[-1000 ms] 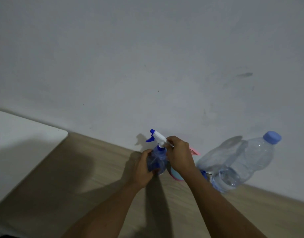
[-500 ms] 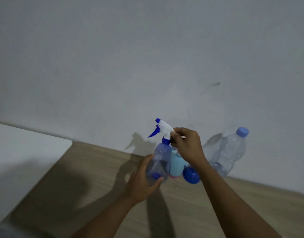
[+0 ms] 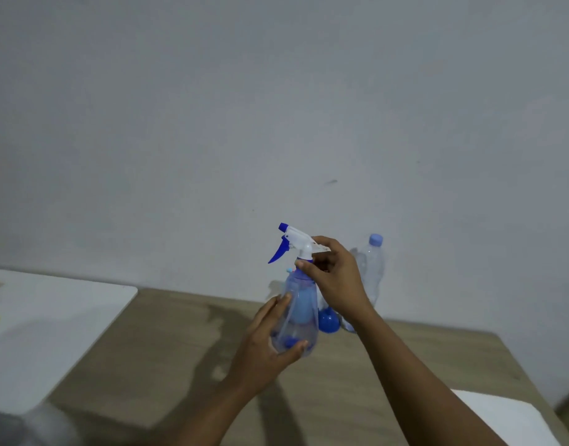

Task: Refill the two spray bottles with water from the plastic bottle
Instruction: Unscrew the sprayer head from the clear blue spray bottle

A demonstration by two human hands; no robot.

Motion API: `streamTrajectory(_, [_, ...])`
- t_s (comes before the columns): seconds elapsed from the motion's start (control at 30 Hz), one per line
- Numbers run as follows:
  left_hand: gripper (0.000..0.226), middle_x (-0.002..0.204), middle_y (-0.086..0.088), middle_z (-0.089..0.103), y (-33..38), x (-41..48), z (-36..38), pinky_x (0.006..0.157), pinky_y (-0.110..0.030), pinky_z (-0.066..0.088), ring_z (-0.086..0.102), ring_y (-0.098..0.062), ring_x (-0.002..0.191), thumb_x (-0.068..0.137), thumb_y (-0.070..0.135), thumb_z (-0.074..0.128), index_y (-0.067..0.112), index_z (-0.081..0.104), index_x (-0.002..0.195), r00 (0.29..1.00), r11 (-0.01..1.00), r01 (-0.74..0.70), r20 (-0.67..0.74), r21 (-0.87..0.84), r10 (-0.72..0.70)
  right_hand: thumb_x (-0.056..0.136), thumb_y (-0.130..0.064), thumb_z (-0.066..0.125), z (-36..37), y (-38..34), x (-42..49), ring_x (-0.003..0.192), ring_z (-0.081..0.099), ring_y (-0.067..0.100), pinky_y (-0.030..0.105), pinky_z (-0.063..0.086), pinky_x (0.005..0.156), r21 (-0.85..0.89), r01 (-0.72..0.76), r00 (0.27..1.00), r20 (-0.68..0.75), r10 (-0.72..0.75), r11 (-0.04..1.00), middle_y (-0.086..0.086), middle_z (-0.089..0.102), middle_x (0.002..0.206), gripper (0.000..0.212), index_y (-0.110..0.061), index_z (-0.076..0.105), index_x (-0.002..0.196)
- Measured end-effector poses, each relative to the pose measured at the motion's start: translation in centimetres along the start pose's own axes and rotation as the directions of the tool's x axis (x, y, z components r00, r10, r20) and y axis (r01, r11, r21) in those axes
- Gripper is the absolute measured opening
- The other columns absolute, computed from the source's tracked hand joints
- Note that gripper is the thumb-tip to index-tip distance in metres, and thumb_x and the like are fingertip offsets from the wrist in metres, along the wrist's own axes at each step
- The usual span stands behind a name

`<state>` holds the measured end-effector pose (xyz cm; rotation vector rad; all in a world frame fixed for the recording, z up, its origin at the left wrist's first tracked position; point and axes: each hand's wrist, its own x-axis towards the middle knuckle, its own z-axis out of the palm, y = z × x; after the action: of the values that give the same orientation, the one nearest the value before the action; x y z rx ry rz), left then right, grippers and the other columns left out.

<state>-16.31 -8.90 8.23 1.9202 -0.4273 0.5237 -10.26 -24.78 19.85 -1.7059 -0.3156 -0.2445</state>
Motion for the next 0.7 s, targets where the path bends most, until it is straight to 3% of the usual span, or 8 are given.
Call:
streamTrajectory(0.13, [0.084,0.147,0.010,0.046,1.8,-1.3,0.2,0.100,-0.028,0.052,0.051,-0.012,0.131,0.078,0.050,0.077,0.056,0.027,0.145,1.000,0.999,-0.027,-0.001,0.022,0.027,0.087,-0.016,0.076,-0.2,-1.4,-2.8,0.068,0.064,0.012,0.026,0.055,0.071,-0.054,0.108,0.993,-0.049,-0.111,0.993,0.003,0.065,0.077,0.044,-0.033,0.053,0.120])
streamTrajectory(0.2, [0.084,0.145,0.006,0.049,2.6,-1.6,0.2,0.099,-0.033,0.054,0.053,-0.013,0.129,0.077,0.050,0.078,0.058,0.028,0.144,0.999,0.999,-0.047,-0.017,0.018,0.047,0.091,-0.014,0.072,-0.5,-2.2,-3.6,0.064,0.060,0.015,0.027,0.052,0.068,-0.073,0.154,0.987,-0.034,-0.157,0.985,0.008,0.062,0.074,0.039,-0.036,0.053,0.117])
streamTrajectory(0.3, [0.083,0.144,0.009,0.049,4.1,-1.8,-0.2,0.097,-0.022,0.052,0.053,-0.008,0.128,0.078,0.054,0.076,0.055,0.028,0.145,0.996,0.995,-0.089,-0.025,0.032,0.090,0.090,-0.016,0.074,-1.0,-3.4,-4.4,0.071,0.067,0.020,0.033,0.057,0.072,-0.074,0.186,0.982,-0.032,-0.189,0.980,0.010,0.068,0.078,0.039,-0.035,0.054,0.118])
streamTrajectory(0.4, [0.081,0.142,0.005,0.052,5.0,-2.1,-0.4,0.093,-0.026,0.055,0.054,-0.012,0.126,0.078,0.045,0.080,0.041,0.036,0.146,0.994,0.994,-0.109,-0.018,0.028,0.110,0.086,-0.018,0.079,-1.3,-4.0,-4.9,0.074,0.067,0.029,0.039,0.058,0.073,-0.080,0.199,0.978,-0.048,-0.203,0.977,0.016,0.068,0.080,0.041,-0.034,0.055,0.115])
streamTrajectory(0.5, [0.078,0.138,0.004,0.055,6.0,-2.5,-0.5,0.088,-0.018,0.054,0.056,-0.010,0.123,0.077,0.039,0.081,0.033,0.042,0.144,0.993,0.993,-0.113,-0.019,-0.018,0.112,0.083,-0.017,0.081,-1.4,-4.3,-5.0,0.076,0.066,0.033,0.041,0.058,0.073,-0.082,0.206,0.973,-0.087,-0.213,0.975,0.018,0.066,0.080,0.042,-0.032,0.056,0.113])
streamTrajectory(0.7, [0.083,0.136,0.010,0.057,7.1,-2.7,-0.6,0.084,-0.015,0.052,0.057,-0.010,0.120,0.079,0.055,0.073,0.009,0.047,0.143,0.992,0.989,-0.129,0.001,-0.076,0.130,0.083,-0.016,0.081,-2.0,-4.1,-5.5,0.080,0.068,0.028,0.039,0.060,0.074,-0.095,0.188,0.975,-0.101,-0.198,0.978,0.014,0.069,0.086,0.043,-0.028,0.059,0.118])
